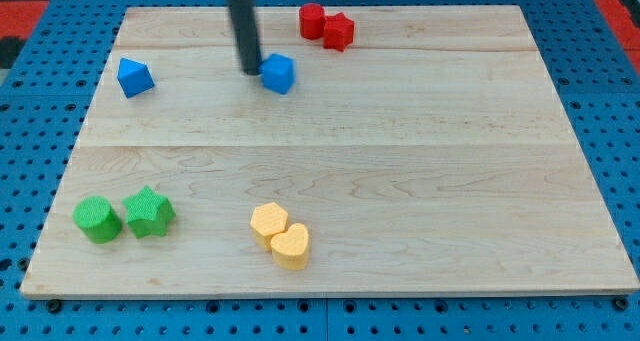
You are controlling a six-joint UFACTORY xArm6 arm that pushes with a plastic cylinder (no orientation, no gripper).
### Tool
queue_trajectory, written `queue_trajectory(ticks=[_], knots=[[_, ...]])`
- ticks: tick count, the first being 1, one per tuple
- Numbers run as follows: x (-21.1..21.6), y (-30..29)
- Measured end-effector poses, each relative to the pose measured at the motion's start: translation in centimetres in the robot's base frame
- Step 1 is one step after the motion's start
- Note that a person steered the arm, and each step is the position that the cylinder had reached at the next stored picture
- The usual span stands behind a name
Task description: Move blue triangle into the blue cube
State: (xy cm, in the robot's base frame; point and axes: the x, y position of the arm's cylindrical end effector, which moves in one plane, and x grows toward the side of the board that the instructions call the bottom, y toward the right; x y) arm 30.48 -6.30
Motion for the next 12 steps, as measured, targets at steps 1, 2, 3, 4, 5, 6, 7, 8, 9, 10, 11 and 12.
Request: queue_trajectory(ticks=[1,2,3,4,5,6,7,8,9,10,11,12], knots=[[2.6,-0.8],[5.3,2.4],[2.6,6.7],[0.7,5.4],[6.5,4.4],[6.5,-9.6],[6.6,-17.8],[4.2,-19.0],[1.5,-9.4],[1.8,-13.5],[6.4,-21.2],[0.9,-23.5]])
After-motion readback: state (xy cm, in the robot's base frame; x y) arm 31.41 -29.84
